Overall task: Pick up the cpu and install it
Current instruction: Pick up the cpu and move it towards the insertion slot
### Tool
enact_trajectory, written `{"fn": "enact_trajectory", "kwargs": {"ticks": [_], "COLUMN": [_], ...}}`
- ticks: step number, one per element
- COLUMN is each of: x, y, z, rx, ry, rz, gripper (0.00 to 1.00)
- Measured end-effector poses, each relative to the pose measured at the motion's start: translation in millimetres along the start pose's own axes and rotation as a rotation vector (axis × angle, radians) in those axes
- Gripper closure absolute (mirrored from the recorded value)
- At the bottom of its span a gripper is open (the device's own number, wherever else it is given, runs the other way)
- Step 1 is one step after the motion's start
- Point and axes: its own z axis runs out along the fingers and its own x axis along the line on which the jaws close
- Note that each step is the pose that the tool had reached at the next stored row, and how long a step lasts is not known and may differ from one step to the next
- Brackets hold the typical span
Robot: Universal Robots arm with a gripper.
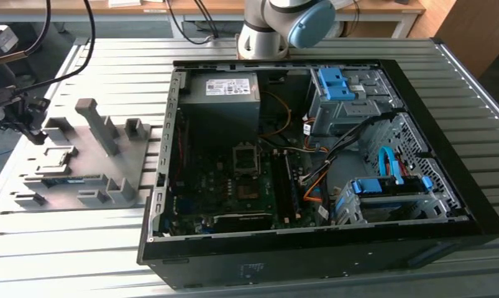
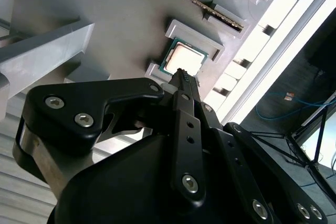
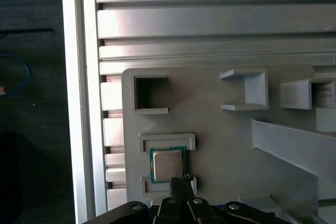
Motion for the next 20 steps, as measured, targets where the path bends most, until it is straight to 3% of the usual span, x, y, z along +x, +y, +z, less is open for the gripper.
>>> {"fn": "enact_trajectory", "kwargs": {"ticks": [6,8,10,11,17,20], "x": [0.0,0.0,0.0,0.0,0.0,0.0], "y": [0.0,0.0,0.0,0.0,0.0,0.0], "z": [0.0,0.0,0.0,0.0,0.0,0.0], "rx": [-0.0001,-0.0001,-0.0001,-0.0001,-0.0002,-0.0003], "ry": [0.0,0.0,0.0,0.0,0.0,0.0], "rz": [0.0,0.0,0.0,0.0,0.0,0.0], "gripper": [0.89,0.84,0.71,0.71,0.42,0.42]}}
